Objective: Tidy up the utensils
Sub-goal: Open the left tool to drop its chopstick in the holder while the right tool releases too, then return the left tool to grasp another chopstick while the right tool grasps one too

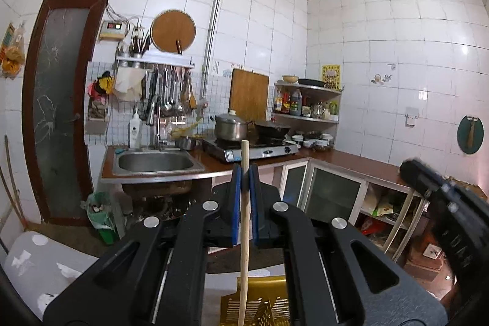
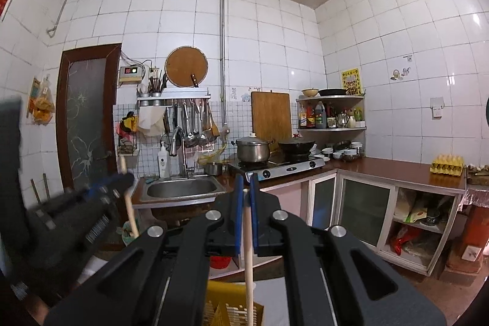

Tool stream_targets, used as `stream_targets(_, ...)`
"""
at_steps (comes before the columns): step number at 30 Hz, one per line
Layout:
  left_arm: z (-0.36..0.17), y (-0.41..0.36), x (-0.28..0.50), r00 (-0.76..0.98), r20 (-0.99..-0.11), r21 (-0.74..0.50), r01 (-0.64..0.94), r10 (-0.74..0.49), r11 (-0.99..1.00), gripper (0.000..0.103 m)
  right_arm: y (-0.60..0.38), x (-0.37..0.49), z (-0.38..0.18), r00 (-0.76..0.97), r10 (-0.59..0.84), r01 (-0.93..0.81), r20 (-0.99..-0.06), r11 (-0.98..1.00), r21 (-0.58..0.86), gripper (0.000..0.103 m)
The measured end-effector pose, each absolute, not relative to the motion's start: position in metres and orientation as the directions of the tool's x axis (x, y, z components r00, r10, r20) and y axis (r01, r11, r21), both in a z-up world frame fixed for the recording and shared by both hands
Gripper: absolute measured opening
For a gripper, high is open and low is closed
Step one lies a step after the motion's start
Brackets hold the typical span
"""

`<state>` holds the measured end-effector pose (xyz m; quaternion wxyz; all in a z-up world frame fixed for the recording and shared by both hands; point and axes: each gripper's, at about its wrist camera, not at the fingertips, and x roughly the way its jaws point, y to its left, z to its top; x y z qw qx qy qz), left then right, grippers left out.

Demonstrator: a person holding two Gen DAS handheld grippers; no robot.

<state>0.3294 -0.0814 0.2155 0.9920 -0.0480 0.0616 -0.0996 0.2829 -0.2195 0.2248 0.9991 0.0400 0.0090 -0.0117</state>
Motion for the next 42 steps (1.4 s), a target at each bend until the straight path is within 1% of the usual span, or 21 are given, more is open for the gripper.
stream_targets(3, 0.205, -0.085, 0.345, 0.974, -0.128, -0.106, 0.176, -0.189, 0.979, 0.004, -0.224, 0.298, 0.218, 0.999, -0.029, 0.032, -0.027, 0.994, 0.103, 0.005)
stream_targets(6, 0.188, -0.087, 0.361, 0.974, -0.148, -0.099, 0.160, -0.174, 0.982, 0.004, -0.229, 0.313, 0.202, 0.998, -0.028, 0.036, -0.055, 0.990, 0.139, 0.005)
stream_targets(11, 0.152, -0.086, 0.380, 0.962, -0.211, -0.108, 0.151, -0.171, 0.983, 0.004, -0.234, 0.333, 0.162, 0.991, -0.017, 0.037, -0.129, 0.988, 0.148, 0.005)
stream_targets(14, 0.132, -0.084, 0.385, 0.956, -0.252, -0.093, 0.132, -0.152, 0.987, 0.004, -0.238, 0.340, 0.141, 0.984, -0.012, 0.038, -0.176, 0.988, 0.147, 0.005)
stream_targets(18, 0.115, -0.076, 0.388, 0.938, -0.308, -0.107, 0.131, -0.158, 0.986, 0.004, -0.245, 0.348, 0.121, 0.971, 0.007, 0.033, -0.237, 0.986, 0.163, 0.005)
stream_targets(20, 0.114, -0.073, 0.386, 0.938, -0.316, -0.095, 0.121, -0.146, 0.988, 0.004, -0.247, 0.351, 0.116, 0.963, 0.010, 0.036, -0.269, 0.986, 0.163, 0.006)
stream_targets(22, 0.117, -0.068, 0.382, 0.934, -0.327, -0.097, 0.121, -0.146, 0.988, 0.012, -0.248, 0.351, 0.115, 0.954, 0.006, 0.044, -0.299, 0.986, 0.160, 0.006)
stream_targets(23, 0.121, -0.065, 0.378, 0.933, -0.330, -0.097, 0.116, -0.142, 0.989, 0.031, -0.249, 0.350, 0.116, 0.951, -0.002, 0.053, -0.308, 0.986, 0.156, 0.009)
stream_targets(24, 0.125, -0.061, 0.373, 0.938, -0.323, -0.094, 0.104, -0.129, 0.990, 0.056, -0.250, 0.348, 0.118, 0.949, -0.021, 0.071, -0.315, 0.986, 0.149, 0.015)
stream_targets(25, 0.131, -0.057, 0.366, 0.946, -0.305, -0.090, 0.086, -0.110, 0.992, 0.064, -0.250, 0.344, 0.121, 0.948, -0.035, 0.085, -0.316, 0.986, 0.145, 0.042)
stream_targets(26, 0.138, -0.050, 0.354, 0.957, -0.277, -0.079, 0.068, -0.088, 0.995, 0.072, -0.251, 0.339, 0.124, 0.950, -0.051, 0.099, -0.309, 0.985, 0.142, 0.065)
stream_targets(28, 0.146, -0.042, 0.345, 0.954, -0.286, -0.067, 0.068, -0.084, 0.995, 0.078, -0.253, 0.325, 0.132, 0.949, -0.088, 0.129, -0.302, 0.984, 0.121, 0.065)
stream_targets(30, 0.153, -0.031, 0.335, 0.948, -0.307, -0.062, 0.061, -0.077, 0.996, 0.088, -0.255, 0.311, 0.136, 0.943, -0.111, 0.152, -0.314, 0.982, 0.111, 0.065)
stream_targets(31, 0.156, -0.027, 0.329, 0.949, -0.309, -0.051, 0.048, -0.062, 0.998, 0.091, -0.257, 0.304, 0.137, 0.941, -0.123, 0.164, -0.316, 0.981, 0.107, 0.066)
stream_targets(32, 0.157, -0.022, 0.321, 0.952, -0.305, -0.036, 0.030, -0.039, 0.999, 0.096, -0.257, 0.297, 0.137, 0.937, -0.137, 0.178, -0.320, 0.979, 0.101, 0.069)
stream_targets(33, 0.157, -0.018, 0.313, 0.954, -0.300, -0.031, 0.018, -0.026, 0.999, 0.098, -0.257, 0.290, 0.134, 0.930, -0.154, 0.195, -0.333, 0.976, 0.093, 0.071)
stream_targets(35, 0.153, -0.009, 0.301, 0.951, -0.308, -0.026, 0.004, -0.012, 1.000, 0.098, -0.259, 0.279, 0.125, 0.914, -0.172, 0.219, -0.367, 0.972, 0.089, 0.072)
stream_targets(36, 0.149, -0.005, 0.296, 0.945, -0.327, -0.028, 0.001, -0.010, 1.000, 0.098, -0.260, 0.275, 0.121, 0.908, -0.177, 0.226, -0.380, 0.970, 0.087, 0.072)
stream_targets(40, 0.126, 0.006, 0.284, 0.915, -0.403, -0.044, -0.001, -0.017, 0.999, 0.098, -0.260, 0.261, 0.084, 0.858, -0.177, 0.247, -0.483, 0.965, 0.086, 0.072)
stream_targets(42, 0.111, 0.005, 0.278, 0.902, -0.432, -0.032, 0.004, -0.017, 0.999, 0.098, -0.258, 0.255, 0.064, 0.832, -0.171, 0.250, -0.528, 0.965, 0.083, 0.072)
